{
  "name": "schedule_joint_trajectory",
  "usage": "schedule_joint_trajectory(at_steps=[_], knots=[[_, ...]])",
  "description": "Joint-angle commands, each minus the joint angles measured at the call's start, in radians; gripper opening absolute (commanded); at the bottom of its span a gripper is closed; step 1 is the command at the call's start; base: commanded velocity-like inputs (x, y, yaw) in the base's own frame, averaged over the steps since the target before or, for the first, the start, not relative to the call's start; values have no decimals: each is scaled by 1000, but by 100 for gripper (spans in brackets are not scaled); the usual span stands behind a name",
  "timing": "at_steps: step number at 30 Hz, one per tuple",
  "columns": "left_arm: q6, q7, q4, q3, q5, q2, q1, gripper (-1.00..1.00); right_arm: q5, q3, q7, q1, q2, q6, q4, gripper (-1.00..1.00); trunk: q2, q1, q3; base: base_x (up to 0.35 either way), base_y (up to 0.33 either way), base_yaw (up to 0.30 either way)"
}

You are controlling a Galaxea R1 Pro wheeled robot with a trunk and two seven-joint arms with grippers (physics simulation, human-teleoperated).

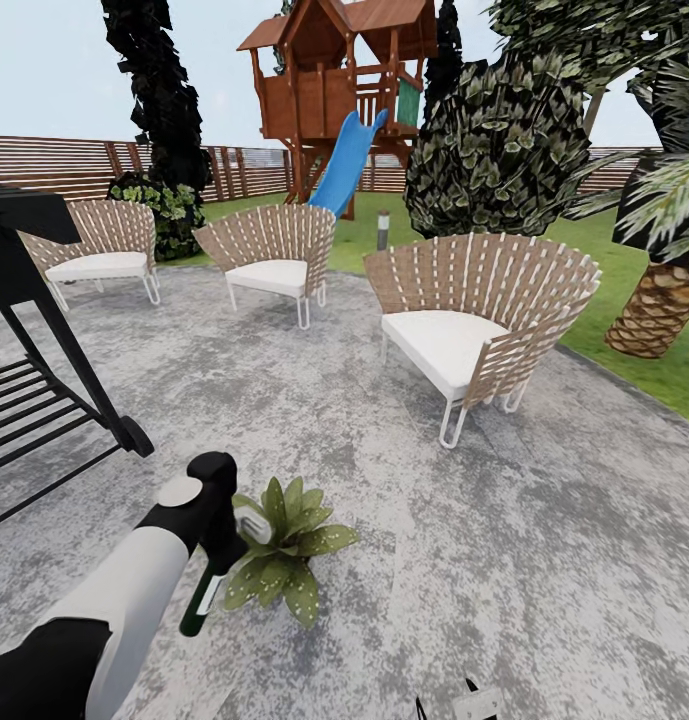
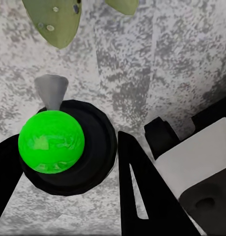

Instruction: Pick up the pesticide atomizer in the garden and spray insectifuge to fully cover both potted plants in the garden.

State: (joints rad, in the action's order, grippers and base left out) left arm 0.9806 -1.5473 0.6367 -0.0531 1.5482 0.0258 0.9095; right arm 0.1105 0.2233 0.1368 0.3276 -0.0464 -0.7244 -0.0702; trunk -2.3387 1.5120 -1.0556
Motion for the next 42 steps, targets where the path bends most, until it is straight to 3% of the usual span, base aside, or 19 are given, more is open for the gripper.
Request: schedule_joint_trajectory(at_steps=[1, 12, 17, 29, 42], knots=[[10, -11, 0, -1, 11, -1, 0, -100, 11, 2, 10, 1, 0, -1, 1, 100, 0, 0, -1, 0, 0, 0], [8, -23, -3, -2, 19, -10, -4, -100, 11, 2, 10, 0, 0, -1, 1, 100, 0, 0, -1, 69, 0, 0], [6, -23, -3, -2, 27, -35, -9, -100, 11, 2, 10, 0, 0, -1, 1, 100, 0, 0, -1, 5, 0, 0], [6, -23, -2, -2, 28, -22, 1, -100, 11, 2, 10, 0, -1, -1, 1, 100, 0, 0, -1, -99, 0, 0], [6, -23, -4, -5, 28, -29, -6, -100, 11, 2, 10, 0, -1, -1, 1, 100, 0, 0, -1, -6, 0, 52]])
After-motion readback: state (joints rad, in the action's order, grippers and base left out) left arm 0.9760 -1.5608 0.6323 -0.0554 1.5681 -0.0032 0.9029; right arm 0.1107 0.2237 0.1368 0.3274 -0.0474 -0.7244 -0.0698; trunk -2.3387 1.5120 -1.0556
